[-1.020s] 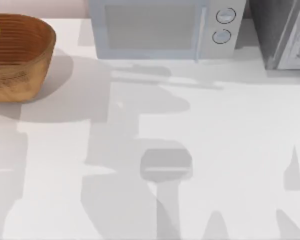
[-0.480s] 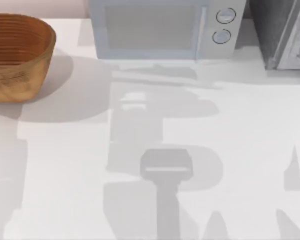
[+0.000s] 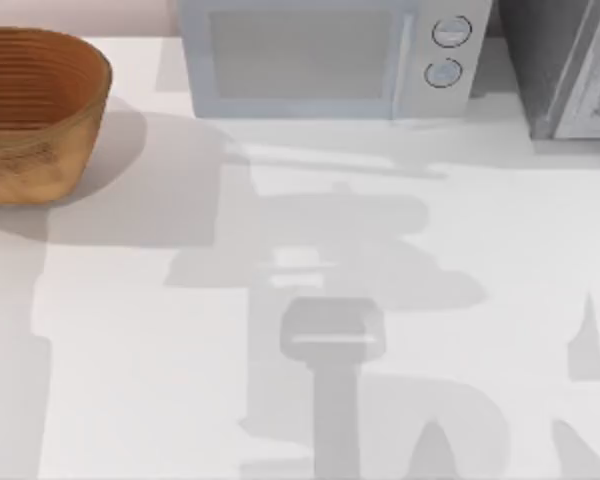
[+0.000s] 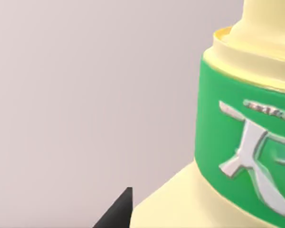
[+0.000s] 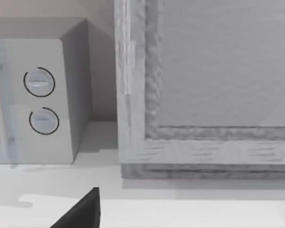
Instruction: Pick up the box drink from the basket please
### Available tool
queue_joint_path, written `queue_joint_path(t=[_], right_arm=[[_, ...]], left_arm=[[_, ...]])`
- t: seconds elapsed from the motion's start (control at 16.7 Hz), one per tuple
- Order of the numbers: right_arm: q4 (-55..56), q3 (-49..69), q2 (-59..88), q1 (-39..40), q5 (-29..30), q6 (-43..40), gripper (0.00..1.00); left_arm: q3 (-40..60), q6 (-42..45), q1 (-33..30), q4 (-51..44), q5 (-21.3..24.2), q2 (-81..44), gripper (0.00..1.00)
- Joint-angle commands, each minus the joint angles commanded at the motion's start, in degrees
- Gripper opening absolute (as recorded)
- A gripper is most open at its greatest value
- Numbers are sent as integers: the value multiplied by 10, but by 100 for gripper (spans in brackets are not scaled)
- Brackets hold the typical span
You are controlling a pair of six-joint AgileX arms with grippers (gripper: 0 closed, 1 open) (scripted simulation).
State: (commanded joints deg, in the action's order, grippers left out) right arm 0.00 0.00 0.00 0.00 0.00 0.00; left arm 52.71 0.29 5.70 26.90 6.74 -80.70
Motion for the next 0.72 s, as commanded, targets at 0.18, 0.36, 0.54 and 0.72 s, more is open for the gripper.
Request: queue_joint_path(t=[0.18,0.36,0.54,0.72], right_arm=[[0,0,0,0,0,0,100],[0,0,0,0,0,0,100],[0,0,0,0,0,0,100],[0,0,0,0,0,0,100]], left_arm=[[-82,0,-9,-40,-11,140,0],[-178,0,-20,-89,-23,300,0],[-282,0,-31,-141,-37,464,0],[-381,-1,-42,-193,-49,615,0]])
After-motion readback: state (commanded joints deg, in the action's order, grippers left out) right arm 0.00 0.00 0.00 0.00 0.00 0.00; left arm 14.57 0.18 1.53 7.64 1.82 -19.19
